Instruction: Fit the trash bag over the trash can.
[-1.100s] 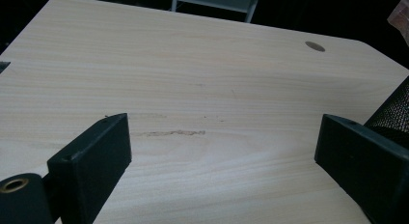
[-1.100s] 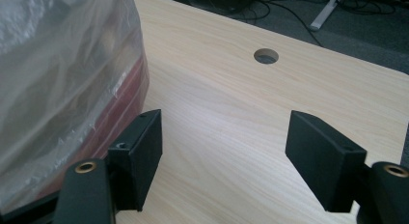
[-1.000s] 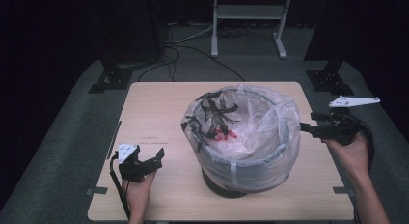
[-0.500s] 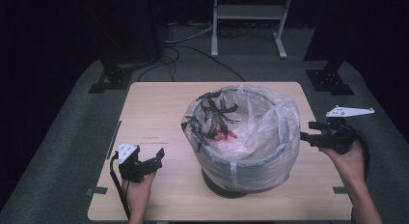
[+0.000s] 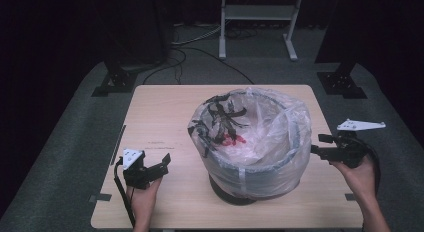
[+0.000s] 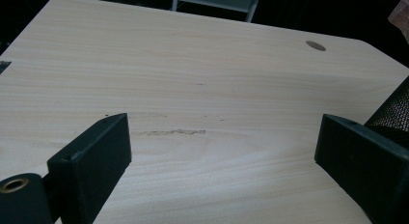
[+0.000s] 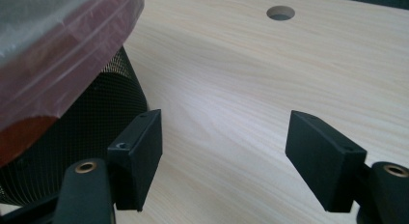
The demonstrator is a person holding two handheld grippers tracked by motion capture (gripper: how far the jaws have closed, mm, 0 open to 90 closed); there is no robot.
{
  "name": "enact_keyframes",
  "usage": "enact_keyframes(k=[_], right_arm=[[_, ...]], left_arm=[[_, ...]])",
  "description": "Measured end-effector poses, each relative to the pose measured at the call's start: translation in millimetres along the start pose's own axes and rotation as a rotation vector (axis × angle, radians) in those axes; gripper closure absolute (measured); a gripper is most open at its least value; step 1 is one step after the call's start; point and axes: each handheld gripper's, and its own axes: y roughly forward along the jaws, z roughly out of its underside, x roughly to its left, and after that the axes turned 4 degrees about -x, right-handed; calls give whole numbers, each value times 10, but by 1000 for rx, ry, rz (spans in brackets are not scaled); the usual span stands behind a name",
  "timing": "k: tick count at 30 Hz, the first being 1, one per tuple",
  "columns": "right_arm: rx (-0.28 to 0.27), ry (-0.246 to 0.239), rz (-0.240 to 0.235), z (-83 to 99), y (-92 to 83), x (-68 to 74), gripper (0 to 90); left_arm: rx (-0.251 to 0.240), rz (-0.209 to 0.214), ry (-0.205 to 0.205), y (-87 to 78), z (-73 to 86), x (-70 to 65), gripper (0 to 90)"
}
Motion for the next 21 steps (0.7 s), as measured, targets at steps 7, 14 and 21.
enact_keyframes(k=[7,14,21], right_arm=[[5,18,-7,144,14,-6,284],[-1,34,-7,287,-12,-8,284],[-8,59,-10,450,-42,-29,284]], left_arm=[[2,0,0,-1,1,-5,46],[1,0,0,-2,0,-6,46],[2,0,1,-2,1,-8,46]])
